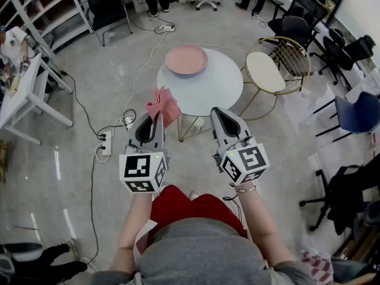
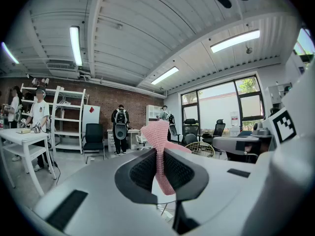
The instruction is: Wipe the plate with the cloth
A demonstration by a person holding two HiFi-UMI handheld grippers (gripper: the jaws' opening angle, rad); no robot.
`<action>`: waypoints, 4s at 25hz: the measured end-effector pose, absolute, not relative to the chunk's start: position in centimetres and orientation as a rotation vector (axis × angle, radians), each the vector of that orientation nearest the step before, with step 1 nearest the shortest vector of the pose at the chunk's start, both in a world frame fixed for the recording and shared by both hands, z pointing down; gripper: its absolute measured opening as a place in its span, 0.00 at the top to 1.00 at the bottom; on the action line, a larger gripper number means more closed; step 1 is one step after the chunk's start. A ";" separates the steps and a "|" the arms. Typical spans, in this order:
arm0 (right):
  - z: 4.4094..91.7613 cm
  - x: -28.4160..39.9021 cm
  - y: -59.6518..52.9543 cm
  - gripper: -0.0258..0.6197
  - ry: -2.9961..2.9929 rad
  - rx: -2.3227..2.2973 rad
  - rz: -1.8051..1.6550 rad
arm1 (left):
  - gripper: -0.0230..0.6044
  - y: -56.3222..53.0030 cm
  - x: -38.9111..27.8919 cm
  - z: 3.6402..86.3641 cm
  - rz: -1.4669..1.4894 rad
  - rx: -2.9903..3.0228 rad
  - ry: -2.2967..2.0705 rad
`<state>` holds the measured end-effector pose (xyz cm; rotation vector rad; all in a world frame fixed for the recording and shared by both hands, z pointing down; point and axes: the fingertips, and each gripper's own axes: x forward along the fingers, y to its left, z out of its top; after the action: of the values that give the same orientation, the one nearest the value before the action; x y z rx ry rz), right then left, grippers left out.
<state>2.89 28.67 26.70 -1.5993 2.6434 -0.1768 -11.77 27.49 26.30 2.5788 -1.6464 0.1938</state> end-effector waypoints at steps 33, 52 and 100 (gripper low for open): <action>32.5 6.3 20.8 0.91 2.565 -1.769 -0.334 | 0.91 18.0 -10.0 32.0 0.194 2.591 -1.503; 34.3 4.5 -2.2 0.91 2.522 -1.854 -0.424 | 0.91 -5.9 -11.5 34.6 0.249 2.591 -1.403; 47.0 15.2 -17.2 0.91 2.635 -1.822 -0.870 | 0.91 -24.0 7.5 54.7 0.706 2.280 -1.083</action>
<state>15.17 -17.19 46.96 -1.8221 2.6355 -0.8695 7.52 -24.01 54.66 2.2805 -1.0832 0.7062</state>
